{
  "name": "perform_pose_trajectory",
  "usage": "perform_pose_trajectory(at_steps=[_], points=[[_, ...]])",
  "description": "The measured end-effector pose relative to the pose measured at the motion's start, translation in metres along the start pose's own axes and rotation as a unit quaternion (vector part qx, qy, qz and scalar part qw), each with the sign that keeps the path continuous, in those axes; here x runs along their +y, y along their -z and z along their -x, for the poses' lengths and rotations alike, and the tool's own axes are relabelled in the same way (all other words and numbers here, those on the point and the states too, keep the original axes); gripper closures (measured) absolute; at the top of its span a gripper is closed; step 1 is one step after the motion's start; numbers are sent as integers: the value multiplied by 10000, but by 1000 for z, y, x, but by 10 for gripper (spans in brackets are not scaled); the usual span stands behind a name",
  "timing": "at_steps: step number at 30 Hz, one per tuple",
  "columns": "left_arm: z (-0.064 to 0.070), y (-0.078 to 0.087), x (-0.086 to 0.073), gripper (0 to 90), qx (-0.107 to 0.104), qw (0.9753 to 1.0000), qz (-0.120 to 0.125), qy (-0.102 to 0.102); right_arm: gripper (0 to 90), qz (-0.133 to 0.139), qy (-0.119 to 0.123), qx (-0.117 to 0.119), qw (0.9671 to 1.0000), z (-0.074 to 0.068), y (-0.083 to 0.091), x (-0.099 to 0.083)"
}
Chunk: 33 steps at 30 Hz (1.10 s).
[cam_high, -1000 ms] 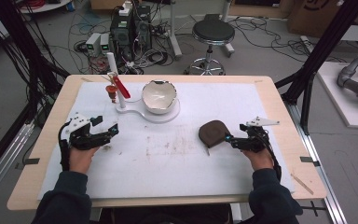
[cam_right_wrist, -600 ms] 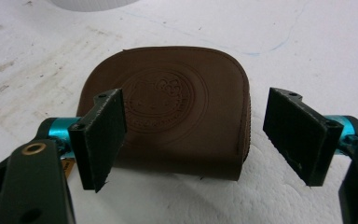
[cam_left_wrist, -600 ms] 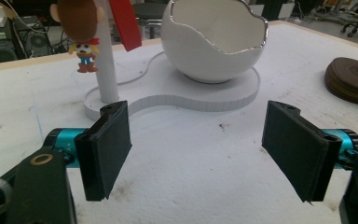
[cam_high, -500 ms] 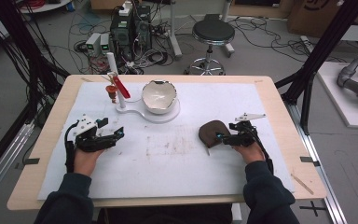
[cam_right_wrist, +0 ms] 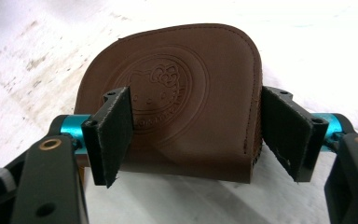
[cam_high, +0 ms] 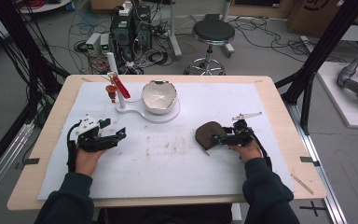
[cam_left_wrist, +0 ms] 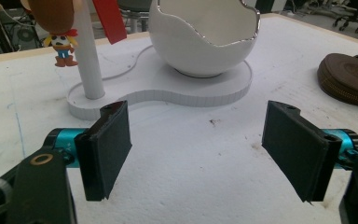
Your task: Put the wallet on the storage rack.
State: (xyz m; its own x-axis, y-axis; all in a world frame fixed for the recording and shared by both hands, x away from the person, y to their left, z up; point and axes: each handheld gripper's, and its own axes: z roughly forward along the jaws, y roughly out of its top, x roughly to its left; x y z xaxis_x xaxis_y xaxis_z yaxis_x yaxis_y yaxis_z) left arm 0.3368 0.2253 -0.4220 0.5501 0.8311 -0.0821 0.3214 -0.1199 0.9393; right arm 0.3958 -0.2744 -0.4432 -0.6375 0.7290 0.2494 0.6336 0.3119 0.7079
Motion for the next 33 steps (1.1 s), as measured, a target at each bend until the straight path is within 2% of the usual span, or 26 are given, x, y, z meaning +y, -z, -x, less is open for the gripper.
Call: perform_pose_trajectory(at_steps=[6,9,12,13,15,16,19,20,21,24,27,30,31,33], points=[[2,-4,1,243,-63,10000,-53,-24,276,-59,122,151,9998,-9,-4,1],[3,-5,1,244,-72,10000,-55,-13,252,-33,40,182,9998,-7,-5,0],[4,-6,0,244,-93,9999,-76,-20,253,-73,-188,369,9991,-2,-7,-1],[5,-6,0,244,-97,9999,-93,-25,253,-73,-188,369,9991,-2,-7,-1],[7,-7,0,244,-110,9999,-101,-32,268,-82,-7,266,9996,-6,-6,0],[7,-8,0,244,-130,9998,-111,-34,268,-82,-7,266,9996,-6,-6,0],[10,-11,0,244,-172,9997,-139,-59,276,-111,254,236,9993,-15,-8,2],[11,-12,0,249,-159,9997,-156,-80,313,-115,508,151,9985,-23,-9,5],[11,-12,1,249,-140,9997,-169,-117,313,-115,508,151,9985,-23,-9,5],[11,-13,1,254,-138,9997,-175,-87,316,-122,728,41,9973,-32,-10,7],[11,-14,1,254,-137,9997,-207,-89,317,-132,712,57,9974,-33,-10,7],[12,-15,1,260,-86,9996,-266,-86,316,-120,802,126,9966,-37,-12,7],[11,-16,0,262,-86,9995,-288,-66,311,-126,739,169,9970,-36,-13,7],[10,-15,0,262,-59,9995,-305,-45,262,-128,451,363,9982,-29,-15,5]])
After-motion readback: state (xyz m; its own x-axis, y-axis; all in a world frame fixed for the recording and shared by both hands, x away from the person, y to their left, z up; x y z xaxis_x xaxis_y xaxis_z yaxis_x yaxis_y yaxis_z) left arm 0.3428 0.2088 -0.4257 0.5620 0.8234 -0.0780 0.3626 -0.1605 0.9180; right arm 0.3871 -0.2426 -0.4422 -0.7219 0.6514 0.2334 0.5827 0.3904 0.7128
